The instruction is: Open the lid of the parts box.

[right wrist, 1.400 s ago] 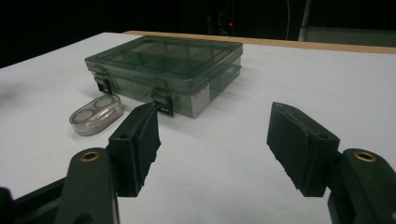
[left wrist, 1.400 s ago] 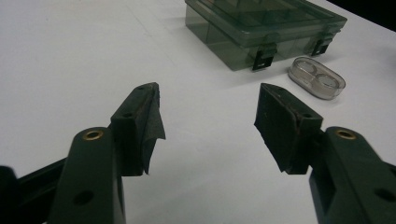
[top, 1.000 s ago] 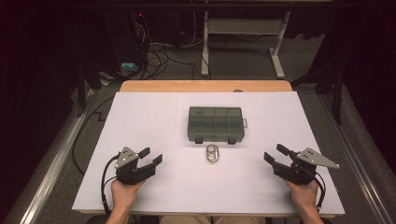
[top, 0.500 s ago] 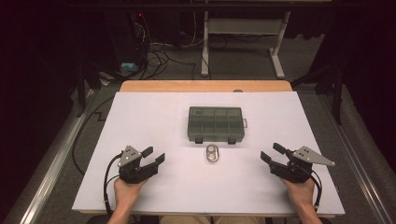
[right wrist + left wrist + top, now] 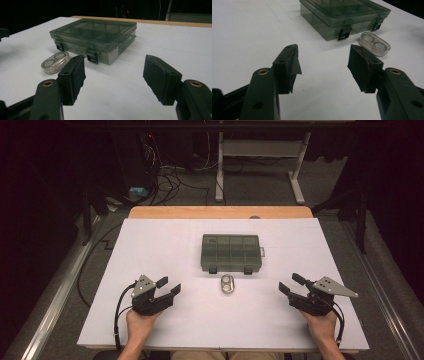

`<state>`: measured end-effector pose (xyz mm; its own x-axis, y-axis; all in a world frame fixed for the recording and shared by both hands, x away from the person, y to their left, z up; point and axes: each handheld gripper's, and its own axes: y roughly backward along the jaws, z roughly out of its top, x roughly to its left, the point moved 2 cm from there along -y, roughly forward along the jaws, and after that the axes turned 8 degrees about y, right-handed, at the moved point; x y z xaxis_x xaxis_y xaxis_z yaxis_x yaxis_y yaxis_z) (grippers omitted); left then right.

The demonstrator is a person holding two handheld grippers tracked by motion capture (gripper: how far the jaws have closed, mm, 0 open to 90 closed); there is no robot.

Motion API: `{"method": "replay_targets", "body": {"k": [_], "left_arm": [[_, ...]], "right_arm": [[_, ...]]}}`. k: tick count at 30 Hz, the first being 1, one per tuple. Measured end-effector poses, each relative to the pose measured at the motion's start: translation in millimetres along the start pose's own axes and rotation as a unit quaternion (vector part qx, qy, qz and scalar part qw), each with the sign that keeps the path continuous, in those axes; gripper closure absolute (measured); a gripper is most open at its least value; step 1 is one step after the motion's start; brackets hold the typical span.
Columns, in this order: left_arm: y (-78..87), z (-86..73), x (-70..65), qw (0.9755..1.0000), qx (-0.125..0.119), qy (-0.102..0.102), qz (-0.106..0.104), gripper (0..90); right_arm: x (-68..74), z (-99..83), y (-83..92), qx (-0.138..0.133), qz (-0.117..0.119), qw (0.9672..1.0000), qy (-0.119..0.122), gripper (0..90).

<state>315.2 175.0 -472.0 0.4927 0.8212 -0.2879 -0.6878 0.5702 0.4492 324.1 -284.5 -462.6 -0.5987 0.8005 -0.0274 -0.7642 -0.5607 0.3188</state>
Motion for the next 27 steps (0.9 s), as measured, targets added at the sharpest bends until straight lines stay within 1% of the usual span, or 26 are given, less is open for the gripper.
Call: {"method": "replay_targets", "body": {"k": [5, 7, 11, 15, 23, 25, 27], "left_arm": [[-3.4, 0.5, -2.3, 1.0, 0.0, -0.001, -0.002, 41.7], [-4.2, 0.5, -3.0, 1.0, 0.002, -0.001, -0.002, 41.7], [-5.6, 0.5, -4.4, 1.0, 0.003, -0.003, -0.003, 41.6], [-7.9, 0.4, -5.3, 1.0, 0.004, -0.003, -0.004, 41.6], [-14.2, 0.7, -7.5, 0.9999, 0.006, 0.0, -0.008, 41.8], [-15.9, 0.7, -8.3, 0.9999, 0.01, -0.001, -0.01, 42.5], [-17.1, 0.8, -9.1, 0.9999, 0.009, 0.0, -0.011, 42.7]], "right_arm": [[-0.9, 0.1, -1.1, -0.003, 0.0, 1.0, 0.001, 34.6], [-2.0, 1.3, -3.9, -0.008, 0.002, 0.9999, -0.007, 34.6], [-1.6, 2.1, -8.8, -0.004, 0.006, 1.0, -0.004, 34.7], [-1.6, 1.9, -9.3, -0.003, 0.006, 1.0, -0.002, 34.7], [-2.0, 1.3, -10.4, 0.0, 0.009, 1.0, -0.004, 34.7], [-2.2, 1.7, -11.3, -0.002, 0.008, 1.0, -0.004, 34.8], [-2.1, 2.0, -13.5, -0.002, 0.009, 0.9999, -0.005, 34.9]]}}
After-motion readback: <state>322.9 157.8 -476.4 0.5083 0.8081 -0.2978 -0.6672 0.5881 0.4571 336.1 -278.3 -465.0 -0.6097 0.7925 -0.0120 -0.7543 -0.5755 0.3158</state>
